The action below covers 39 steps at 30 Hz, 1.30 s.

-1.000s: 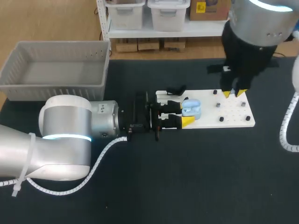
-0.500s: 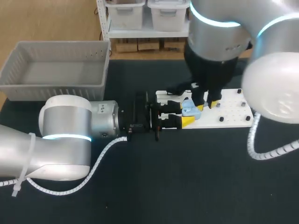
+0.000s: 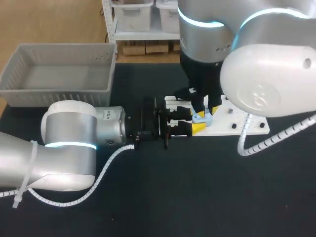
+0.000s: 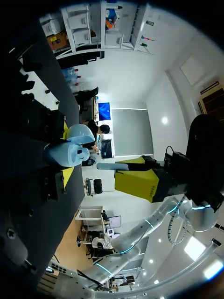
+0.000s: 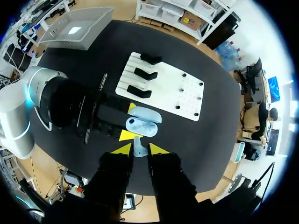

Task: Pick up each earbud case from the left stands, insert the matching earbuds, close the lid, and place the case in the box.

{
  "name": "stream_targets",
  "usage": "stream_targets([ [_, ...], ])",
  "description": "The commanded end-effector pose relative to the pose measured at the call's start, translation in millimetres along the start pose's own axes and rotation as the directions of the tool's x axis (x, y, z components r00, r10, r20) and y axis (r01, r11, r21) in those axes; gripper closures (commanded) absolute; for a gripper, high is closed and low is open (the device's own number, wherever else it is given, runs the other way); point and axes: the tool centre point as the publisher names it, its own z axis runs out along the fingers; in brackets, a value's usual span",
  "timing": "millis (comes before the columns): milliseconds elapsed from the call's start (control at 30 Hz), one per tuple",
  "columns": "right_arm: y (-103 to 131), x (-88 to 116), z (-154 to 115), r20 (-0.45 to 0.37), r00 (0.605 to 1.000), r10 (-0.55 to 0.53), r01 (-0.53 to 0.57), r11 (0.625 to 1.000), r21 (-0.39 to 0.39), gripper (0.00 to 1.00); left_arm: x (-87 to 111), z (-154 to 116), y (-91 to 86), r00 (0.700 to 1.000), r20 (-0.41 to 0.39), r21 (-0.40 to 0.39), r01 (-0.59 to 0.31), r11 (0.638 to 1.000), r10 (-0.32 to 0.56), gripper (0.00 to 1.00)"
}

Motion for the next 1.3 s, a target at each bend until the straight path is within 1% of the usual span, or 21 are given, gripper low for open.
stream_targets([
  [33, 2.1, -6.2, 3.4, -0.02, 1.0, -0.004, 0.004, 1.0, 0.002, 1.0, 0.5, 0.5, -1.8, 1.0, 0.001, -0.008, -0.003, 1.0, 0.003, 1.0],
  [600, 8.8, -10.7, 13.4, -0.044, 0.999, -0.025, 0.026, 1.0, 0.013, 1.0, 0.5, 0.5, -1.8, 1.0, 0.001, -0.008, -0.003, 1.0, 0.003, 1.0],
  [1300, 5.1, -14.3, 21.7, -0.054, 0.998, -0.025, 0.026, 0.999, 0.026, 1.0, 0.5, 0.5, -1.8, 1.0, 0.001, -0.008, -0.003, 1.0, 0.003, 1.0],
])
